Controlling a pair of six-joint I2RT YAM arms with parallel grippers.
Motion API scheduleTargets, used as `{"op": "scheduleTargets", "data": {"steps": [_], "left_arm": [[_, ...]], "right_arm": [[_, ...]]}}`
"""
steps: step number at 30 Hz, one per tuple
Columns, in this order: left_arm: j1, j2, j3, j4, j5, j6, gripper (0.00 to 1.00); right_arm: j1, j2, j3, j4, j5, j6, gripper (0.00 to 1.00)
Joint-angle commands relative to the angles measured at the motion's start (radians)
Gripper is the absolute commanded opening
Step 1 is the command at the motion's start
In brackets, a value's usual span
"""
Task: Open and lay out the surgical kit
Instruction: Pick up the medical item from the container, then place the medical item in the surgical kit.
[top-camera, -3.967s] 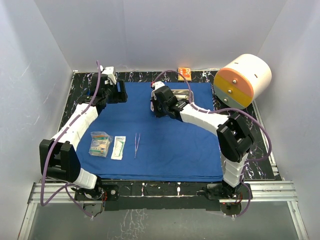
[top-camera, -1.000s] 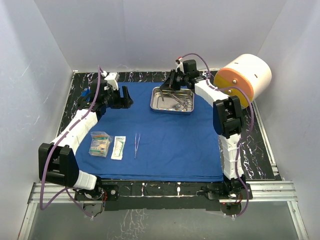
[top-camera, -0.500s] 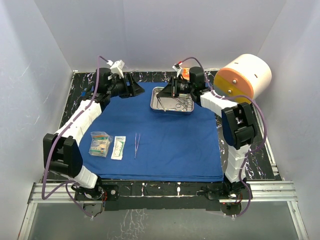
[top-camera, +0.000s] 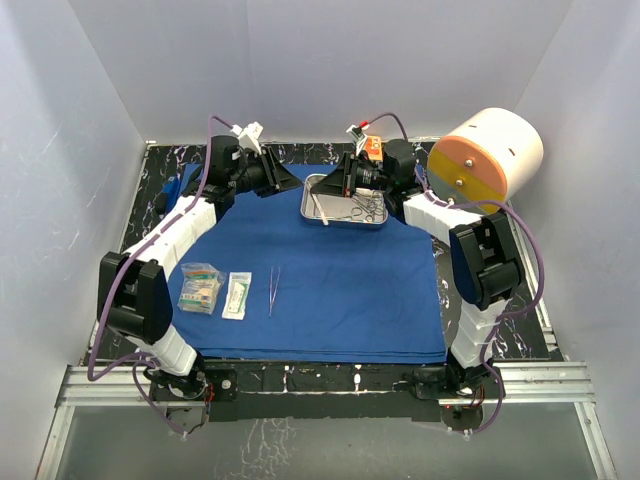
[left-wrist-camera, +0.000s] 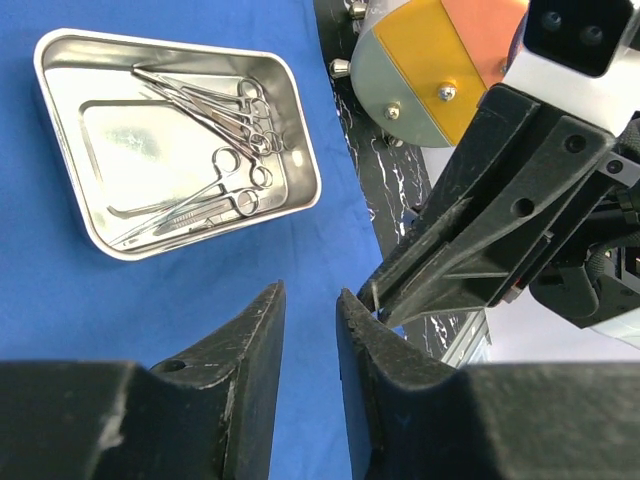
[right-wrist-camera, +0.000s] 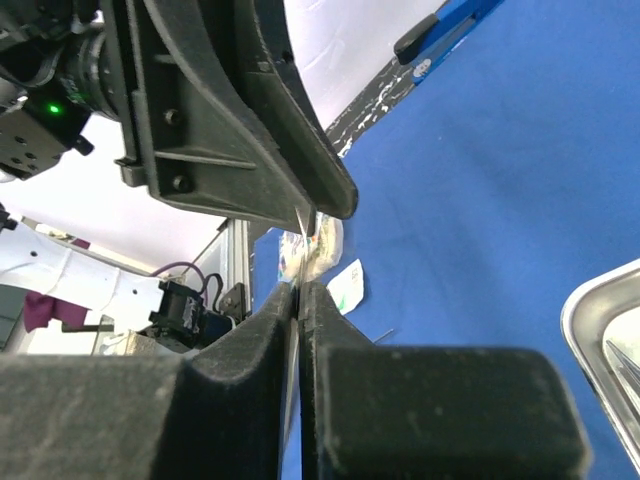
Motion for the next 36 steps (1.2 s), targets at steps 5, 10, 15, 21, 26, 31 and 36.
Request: {"op": "scheduleTargets", "data": {"steps": [5, 10, 15, 21, 26, 31, 36], "left_arm": [[-0.006, -0.003, -0.009, 0.044, 0.026, -0.038, 0.27], [-0.006, -0.014, -0.018, 0.053, 0.031, -0.045, 0.32], [-0.005, -0.035, -0.053, 0.089, 0.064, -0.022, 0.32], [0.000, -0.083, -0.099, 0.130, 0.127, 0.084, 0.36], [0.034, -0.121, -0.138, 0.270, 0.311, 0.075, 0.41], [0.041, -0.111, -0.135, 0.392, 0.391, -0.012, 0.43], [0.041, -0.110, -0.132, 0.370, 0.358, -0.006, 0.43]], "right_arm": [[0.018, -0.054, 0.003, 0.089, 0.030, 0.035, 0.00], [0.018, -0.044, 0.009, 0.081, 0.035, 0.037, 0.00], [0.018, -0.033, 0.011, 0.096, 0.020, 0.053, 0.00], [0.017, -0.050, -0.024, 0.135, 0.008, 0.068, 0.00], [0.020, -0.072, -0.076, 0.221, -0.023, 0.101, 0.00], [0.045, -0.077, -0.108, 0.278, -0.041, 0.137, 0.00], [0.058, -0.065, -0.108, 0.331, -0.039, 0.193, 0.00]]}}
